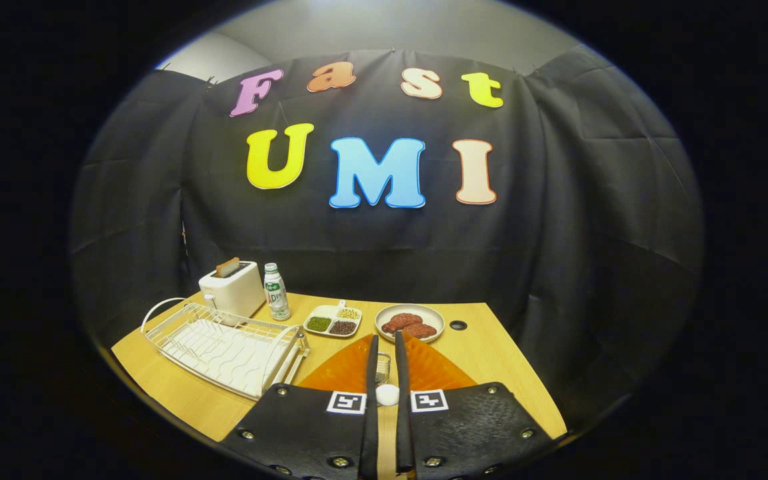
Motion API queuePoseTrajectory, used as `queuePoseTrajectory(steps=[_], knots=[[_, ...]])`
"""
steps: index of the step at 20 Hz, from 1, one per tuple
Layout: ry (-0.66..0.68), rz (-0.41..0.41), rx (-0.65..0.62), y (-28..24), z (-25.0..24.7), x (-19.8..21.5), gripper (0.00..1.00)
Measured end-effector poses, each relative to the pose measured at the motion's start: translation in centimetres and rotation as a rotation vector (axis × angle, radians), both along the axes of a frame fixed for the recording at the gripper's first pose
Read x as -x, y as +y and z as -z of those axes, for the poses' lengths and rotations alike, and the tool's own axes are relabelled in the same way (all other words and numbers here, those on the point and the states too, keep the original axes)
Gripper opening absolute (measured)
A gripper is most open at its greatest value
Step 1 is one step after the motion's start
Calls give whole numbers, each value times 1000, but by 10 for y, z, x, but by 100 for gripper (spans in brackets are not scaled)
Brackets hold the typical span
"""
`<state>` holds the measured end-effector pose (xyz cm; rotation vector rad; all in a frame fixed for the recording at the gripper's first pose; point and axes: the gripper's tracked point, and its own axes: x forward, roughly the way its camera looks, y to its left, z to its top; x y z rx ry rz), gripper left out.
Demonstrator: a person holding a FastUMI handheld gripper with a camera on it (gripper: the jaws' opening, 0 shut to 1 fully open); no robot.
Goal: Take the plate from the dish rack, then take the spoon from the basket and place it into the plate.
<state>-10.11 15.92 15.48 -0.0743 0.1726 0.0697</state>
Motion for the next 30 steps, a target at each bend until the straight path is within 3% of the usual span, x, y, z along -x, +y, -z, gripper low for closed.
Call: queuePoseTrajectory(steps=[11, 30], knots=[[145, -86, -45, 43, 47, 21, 10], [346, -300, 23, 133, 112, 31, 10]])
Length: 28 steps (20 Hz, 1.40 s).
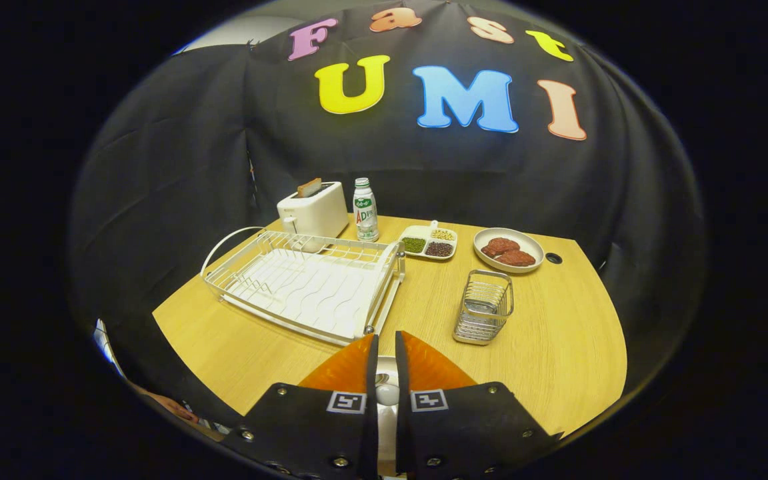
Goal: Take the plate from the dish rack, then take the spoon from the basket and place it into the plate.
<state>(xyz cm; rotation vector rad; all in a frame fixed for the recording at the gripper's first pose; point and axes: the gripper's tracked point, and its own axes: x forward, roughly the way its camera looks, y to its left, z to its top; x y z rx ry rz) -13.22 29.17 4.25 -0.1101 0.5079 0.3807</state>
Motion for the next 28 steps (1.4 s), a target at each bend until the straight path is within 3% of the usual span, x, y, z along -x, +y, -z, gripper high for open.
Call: queuePoseTrajectory(steps=[13, 28], knots=[[51, -102, 41, 40, 18, -4, 10], [91, -101, 52, 29, 31, -6, 17]])
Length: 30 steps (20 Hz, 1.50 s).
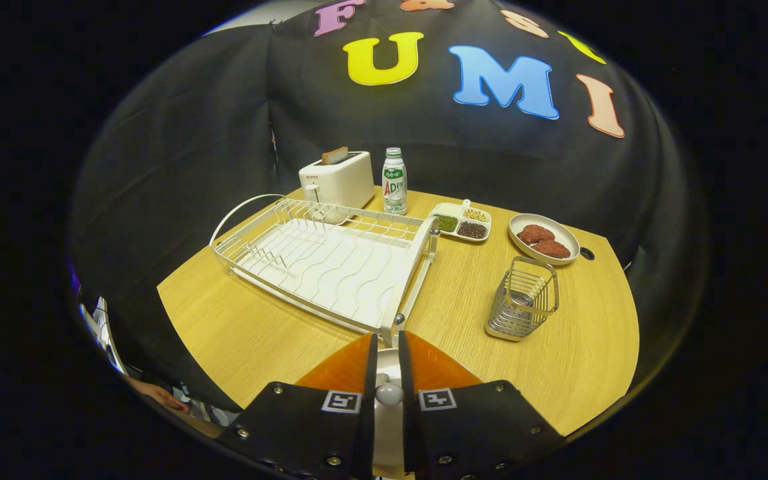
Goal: Take the plate from the dish rack, then take the spoon from the basket and place it into the plate.
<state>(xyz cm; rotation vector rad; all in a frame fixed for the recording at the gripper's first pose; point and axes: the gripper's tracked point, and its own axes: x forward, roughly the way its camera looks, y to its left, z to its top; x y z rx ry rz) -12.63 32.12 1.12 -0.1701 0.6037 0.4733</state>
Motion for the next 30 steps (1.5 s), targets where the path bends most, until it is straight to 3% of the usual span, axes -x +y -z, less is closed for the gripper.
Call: queuePoseTrajectory(steps=[4, 7, 8, 11, 23, 26, 30], knots=[[-5, 7, 7, -11, 1, -2, 18], [-20, 25, -19, -21, -6, -5, 24], [-27, 40, -22, -27, -8, -6, 37], [-86, 96, -34, -49, -29, -13, 37], [-535, 329, -106, -138, -215, -35, 37], [-620, 345, -185, -147, -244, -38, 97], [-635, 400, -178, -173, -244, -35, 96]])
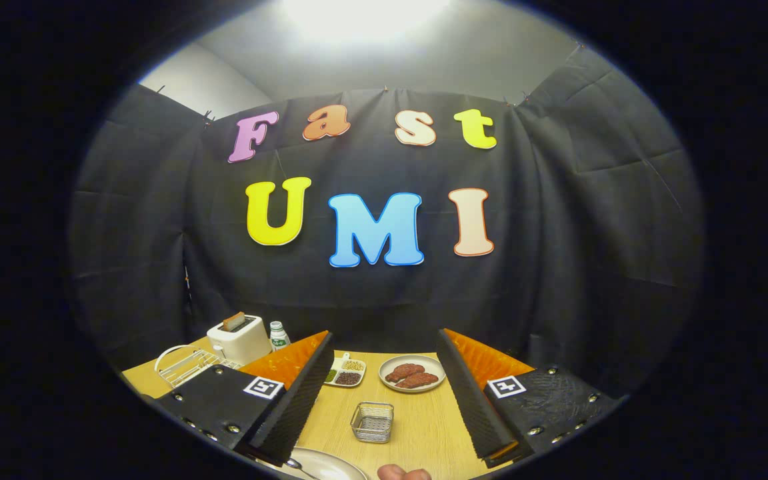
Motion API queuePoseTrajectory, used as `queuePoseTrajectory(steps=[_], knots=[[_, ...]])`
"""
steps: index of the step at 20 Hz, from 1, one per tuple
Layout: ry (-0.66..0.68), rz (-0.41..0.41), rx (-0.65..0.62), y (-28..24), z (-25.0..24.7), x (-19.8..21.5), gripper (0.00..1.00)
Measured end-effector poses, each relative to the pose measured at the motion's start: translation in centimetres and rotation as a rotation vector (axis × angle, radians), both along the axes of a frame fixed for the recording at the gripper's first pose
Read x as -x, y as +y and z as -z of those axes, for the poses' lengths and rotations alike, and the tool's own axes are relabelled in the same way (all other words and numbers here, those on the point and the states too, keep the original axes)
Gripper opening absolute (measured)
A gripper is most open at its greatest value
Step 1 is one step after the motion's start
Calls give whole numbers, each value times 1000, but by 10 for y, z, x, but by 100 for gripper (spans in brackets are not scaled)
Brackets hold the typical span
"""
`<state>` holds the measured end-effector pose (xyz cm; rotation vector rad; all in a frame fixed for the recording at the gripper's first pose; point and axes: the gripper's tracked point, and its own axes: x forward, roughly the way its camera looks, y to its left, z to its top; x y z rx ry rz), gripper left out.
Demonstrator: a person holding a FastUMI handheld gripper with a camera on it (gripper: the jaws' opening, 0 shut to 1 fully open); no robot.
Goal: Take the plate from the dish rack, then take the spoon from the basket and place it into the plate.
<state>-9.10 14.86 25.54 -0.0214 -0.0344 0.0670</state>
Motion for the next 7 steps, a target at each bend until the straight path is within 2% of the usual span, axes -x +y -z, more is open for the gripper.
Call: queuePoseTrajectory(steps=[7], knots=[[8, 14, -18, -18, 10, -2, 96]])
